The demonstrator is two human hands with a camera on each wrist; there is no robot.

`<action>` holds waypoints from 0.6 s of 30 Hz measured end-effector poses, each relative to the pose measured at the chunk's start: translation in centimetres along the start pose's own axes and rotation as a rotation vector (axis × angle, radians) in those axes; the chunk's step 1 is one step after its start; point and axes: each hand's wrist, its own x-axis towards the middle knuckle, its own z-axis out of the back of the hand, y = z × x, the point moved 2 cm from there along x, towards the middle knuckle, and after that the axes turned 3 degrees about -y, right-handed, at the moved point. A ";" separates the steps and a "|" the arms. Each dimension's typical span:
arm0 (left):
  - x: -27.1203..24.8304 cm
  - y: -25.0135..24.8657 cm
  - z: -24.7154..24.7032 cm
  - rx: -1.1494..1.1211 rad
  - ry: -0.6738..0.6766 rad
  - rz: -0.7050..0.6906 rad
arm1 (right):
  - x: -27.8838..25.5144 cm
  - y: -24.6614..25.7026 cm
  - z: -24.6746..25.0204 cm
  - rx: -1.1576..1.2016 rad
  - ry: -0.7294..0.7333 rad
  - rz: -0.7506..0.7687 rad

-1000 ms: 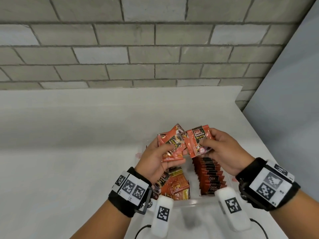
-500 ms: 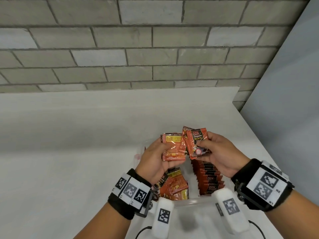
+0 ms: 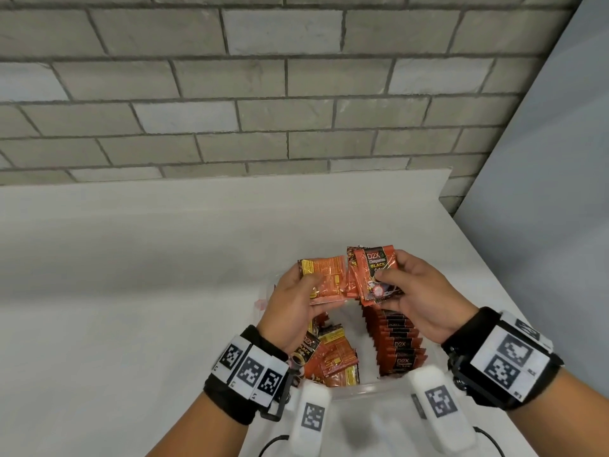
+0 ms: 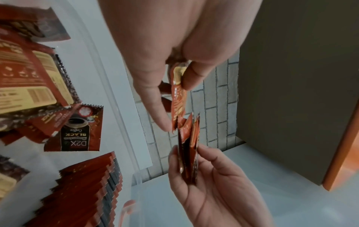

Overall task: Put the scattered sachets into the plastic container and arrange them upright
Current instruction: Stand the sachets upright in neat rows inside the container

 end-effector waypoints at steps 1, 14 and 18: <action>0.0 -0.1 0.1 0.008 0.007 -0.021 | 0.0 0.0 0.1 0.041 -0.006 -0.004; -0.4 0.6 -0.4 0.168 0.164 -0.012 | -0.2 0.1 -0.3 0.090 0.018 0.002; -0.4 0.8 -1.1 -0.060 0.292 0.139 | -1.0 0.0 -1.5 -0.044 0.137 0.060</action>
